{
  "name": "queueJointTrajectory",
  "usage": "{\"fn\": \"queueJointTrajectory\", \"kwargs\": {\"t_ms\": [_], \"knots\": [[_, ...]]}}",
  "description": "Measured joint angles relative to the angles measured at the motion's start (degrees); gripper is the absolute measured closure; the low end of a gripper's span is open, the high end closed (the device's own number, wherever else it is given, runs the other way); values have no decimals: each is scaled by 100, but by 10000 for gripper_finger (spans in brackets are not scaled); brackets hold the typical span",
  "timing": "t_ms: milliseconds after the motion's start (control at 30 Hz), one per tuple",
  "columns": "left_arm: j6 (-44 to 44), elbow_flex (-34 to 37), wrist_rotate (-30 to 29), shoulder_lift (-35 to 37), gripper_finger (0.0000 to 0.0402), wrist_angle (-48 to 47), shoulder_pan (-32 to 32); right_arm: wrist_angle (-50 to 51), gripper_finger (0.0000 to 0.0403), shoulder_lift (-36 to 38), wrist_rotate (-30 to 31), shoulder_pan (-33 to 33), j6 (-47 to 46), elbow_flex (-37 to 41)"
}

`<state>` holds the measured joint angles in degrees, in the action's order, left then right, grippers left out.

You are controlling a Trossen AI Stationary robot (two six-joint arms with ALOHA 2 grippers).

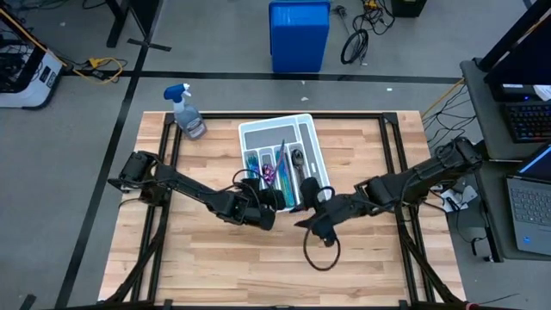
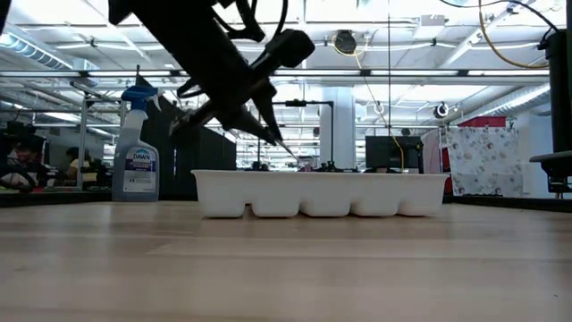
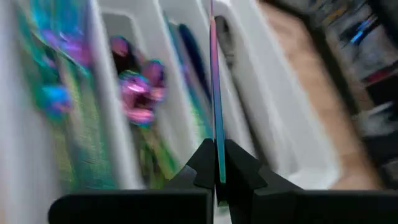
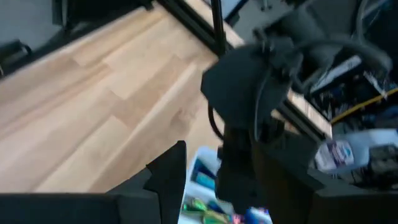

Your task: Sort silverware

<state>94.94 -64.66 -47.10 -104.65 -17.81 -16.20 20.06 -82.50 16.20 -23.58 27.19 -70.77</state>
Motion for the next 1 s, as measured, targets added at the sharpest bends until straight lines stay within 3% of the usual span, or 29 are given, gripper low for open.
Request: {"fn": "queueJointTrajectory", "kwargs": {"t_ms": [367, 533, 700, 1000], "knots": [[775, -4, -308, -372, 401, 1475, -28, -398, 236, 0, 1, -396, 197, 1], [1457, -16, -870, -648, 401, 1751, -87, -499, 236, 0, 4, -465, 245, 1], [1815, -493, -1263, -1157, 401, 1702, -52, -451, 236, 0, -287, -504, 375, 1], [1837, -1607, -1263, -2050, 401, 1676, 129, -435, 236, -5, -455, -504, 540, 1]]}}
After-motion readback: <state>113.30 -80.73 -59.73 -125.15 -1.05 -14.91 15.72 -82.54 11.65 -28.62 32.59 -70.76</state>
